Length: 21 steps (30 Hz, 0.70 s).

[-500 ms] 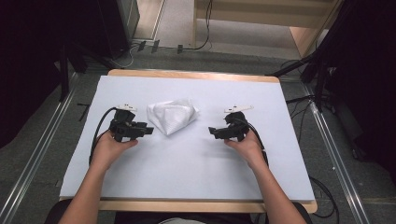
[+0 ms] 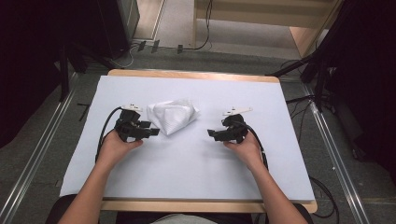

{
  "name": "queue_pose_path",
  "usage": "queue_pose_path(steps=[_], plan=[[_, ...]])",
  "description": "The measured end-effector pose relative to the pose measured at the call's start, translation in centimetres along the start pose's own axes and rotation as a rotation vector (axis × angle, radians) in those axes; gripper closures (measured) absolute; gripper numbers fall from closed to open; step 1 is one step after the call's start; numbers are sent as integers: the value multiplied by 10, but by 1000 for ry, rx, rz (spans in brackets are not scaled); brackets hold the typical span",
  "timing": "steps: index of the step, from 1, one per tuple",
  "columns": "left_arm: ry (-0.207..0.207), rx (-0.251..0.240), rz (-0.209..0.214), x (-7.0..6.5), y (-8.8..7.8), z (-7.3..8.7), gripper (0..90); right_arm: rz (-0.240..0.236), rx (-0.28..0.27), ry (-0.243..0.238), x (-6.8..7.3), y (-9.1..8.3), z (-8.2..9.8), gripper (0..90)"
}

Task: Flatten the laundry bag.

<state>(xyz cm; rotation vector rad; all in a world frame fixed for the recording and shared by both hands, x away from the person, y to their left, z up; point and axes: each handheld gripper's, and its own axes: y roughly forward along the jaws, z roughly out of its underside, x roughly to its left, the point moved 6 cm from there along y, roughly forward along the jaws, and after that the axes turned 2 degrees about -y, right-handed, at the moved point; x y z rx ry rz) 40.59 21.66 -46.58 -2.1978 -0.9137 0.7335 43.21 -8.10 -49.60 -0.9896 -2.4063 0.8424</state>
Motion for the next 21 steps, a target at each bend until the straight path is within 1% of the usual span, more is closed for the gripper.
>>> queue_pose_path(steps=[2, 3, 7, 9, 11, 12, 13, 14, 15, 16, 17, 18, 19, 20, 21], plan=[[3, 0, -5, -2, 1, 0, 422, -2, -3, -2, 0, 0, 0, 256], [7, -4, -7, -5, 2, 0, 421, -6, 6, -5, 2, 0, 1, 264], [11, -8, -1, -10, 4, 0, 397, -10, 7, -14, 6, 0, 1, 278], [13, -12, 4, -12, 4, 0, 373, -18, 0, -35, 12, 1, 0, 304], [9, -15, 7, -12, 5, 0, 360, -20, 1, -37, 13, 1, -1, 311], [-5, -10, 12, -11, 5, 0, 353, -29, 0, -39, 15, 3, -2, 331], [-5, -10, 12, -11, 5, 0, 346, -29, 0, -39, 15, 3, -2, 331], [-21, -14, 24, -11, 5, 0, 343, -35, 6, -42, 16, 3, -1, 338], [-19, -22, 36, -12, 6, -1, 330, -37, 12, -42, 17, 4, -1, 342], [-19, -22, 36, -12, 6, -1, 323, -37, 17, -42, 17, 3, 0, 350], [-15, -32, 29, -12, 7, -3, 317, -42, 19, -37, 17, 2, 0, 365], [-15, -27, 39, -13, 8, -3, 308, -45, 17, -33, 17, 2, 0, 371], [-15, -27, 39, -13, 8, -3, 303, -45, 17, -33, 17, 2, 0, 371], [-17, -19, 31, -14, 9, -3, 303, -46, 12, -33, 16, 1, 0, 375], [-9, -3, 20, -15, 12, -3, 306, -45, 8, -24, 16, 0, 0, 381]])
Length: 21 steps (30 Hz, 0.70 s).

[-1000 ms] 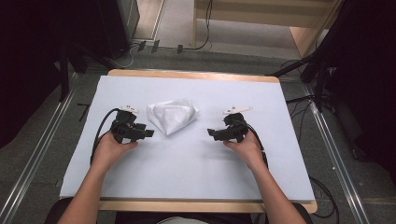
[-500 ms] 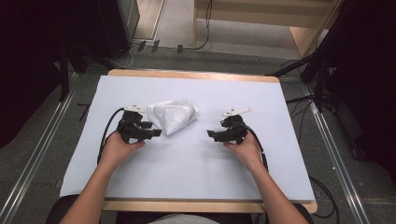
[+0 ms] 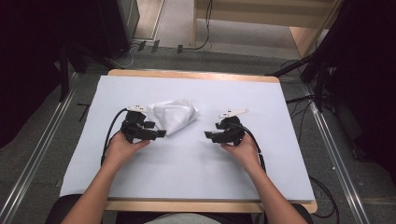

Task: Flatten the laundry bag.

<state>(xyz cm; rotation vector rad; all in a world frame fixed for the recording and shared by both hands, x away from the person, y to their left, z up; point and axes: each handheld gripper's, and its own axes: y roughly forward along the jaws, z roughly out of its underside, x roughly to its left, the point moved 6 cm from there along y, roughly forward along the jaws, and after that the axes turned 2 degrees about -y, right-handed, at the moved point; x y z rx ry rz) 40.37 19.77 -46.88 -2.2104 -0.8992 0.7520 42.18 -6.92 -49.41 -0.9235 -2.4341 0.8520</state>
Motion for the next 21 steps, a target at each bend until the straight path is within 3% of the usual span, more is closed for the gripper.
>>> queue_pose_path(steps=[3, 21], plan=[[19, 8, -13, -2, 3, -1, 332, 2, 10, 6, 0, -2, 2, 382], [13, 9, -5, -3, 36, -6, 364, 11, 16, 15, 0, -13, 14, 382]])
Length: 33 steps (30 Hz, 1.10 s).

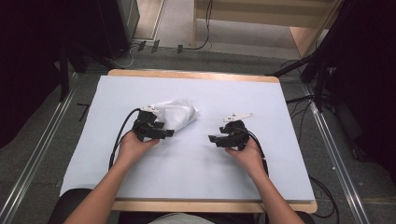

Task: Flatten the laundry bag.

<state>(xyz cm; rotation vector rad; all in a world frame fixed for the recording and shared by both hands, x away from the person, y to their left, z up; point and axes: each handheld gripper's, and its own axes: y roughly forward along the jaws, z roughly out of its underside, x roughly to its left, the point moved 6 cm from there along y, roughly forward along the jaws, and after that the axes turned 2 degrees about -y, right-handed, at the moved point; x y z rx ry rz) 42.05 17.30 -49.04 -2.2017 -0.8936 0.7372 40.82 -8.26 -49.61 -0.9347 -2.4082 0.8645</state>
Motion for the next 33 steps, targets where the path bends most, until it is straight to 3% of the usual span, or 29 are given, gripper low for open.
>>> queue_pose_path(steps=[9, 17, 20, 27, 30, 33], plan=[[1, 12, -25, 4, 5, 2, 385, 0, 2, 12, -1, 0, 0, 382], [4, 7, -33, 8, 9, 3, 422, -6, 8, -8, 3, 4, -2, 384], [7, 3, -37, 10, 8, 3, 514, -11, 9, -12, 4, 5, -3, 389], [-7, 21, -7, 7, 8, 4, 835, -20, 8, -24, 8, 7, -4, 405], [-8, 19, 9, 4, 6, 2, 886, -25, 0, -29, 10, 7, -5, 413], [-16, -2, 66, -3, -2, -3, 894, -36, -7, -22, 12, 6, -7, 416]])
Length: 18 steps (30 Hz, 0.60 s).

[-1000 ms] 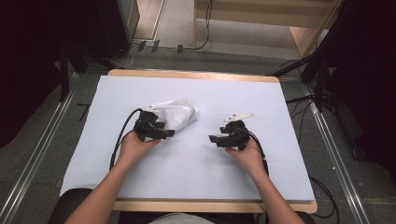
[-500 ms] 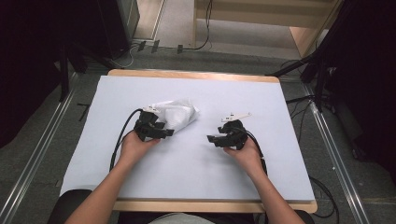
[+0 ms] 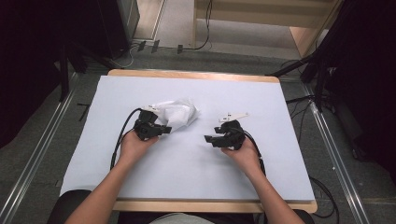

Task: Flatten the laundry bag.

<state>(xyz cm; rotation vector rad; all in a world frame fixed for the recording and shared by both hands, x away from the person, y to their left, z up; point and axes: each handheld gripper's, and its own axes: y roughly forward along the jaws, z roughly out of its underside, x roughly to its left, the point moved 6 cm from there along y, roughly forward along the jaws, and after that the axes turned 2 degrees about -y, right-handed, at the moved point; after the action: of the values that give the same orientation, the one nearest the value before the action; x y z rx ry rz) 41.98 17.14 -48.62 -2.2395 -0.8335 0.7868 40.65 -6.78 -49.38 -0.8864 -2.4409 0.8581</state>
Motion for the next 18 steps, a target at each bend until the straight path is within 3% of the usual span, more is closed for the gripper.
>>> queue_pose_path(steps=[8, 12, 13, 18], plan=[[-11, -32, 108, -16, -15, -8, 897, -9, -18, -7, 4, 9, -8, 404], [-3, -35, 133, -23, -19, -10, 897, -19, -21, -5, 8, 13, -12, 395], [-6, -39, 162, -27, -21, -11, 897, -24, -30, -8, 9, 15, -15, 382], [21, -22, 188, -35, -24, -10, 897, 1, -52, -19, 9, 16, -22, 360]])
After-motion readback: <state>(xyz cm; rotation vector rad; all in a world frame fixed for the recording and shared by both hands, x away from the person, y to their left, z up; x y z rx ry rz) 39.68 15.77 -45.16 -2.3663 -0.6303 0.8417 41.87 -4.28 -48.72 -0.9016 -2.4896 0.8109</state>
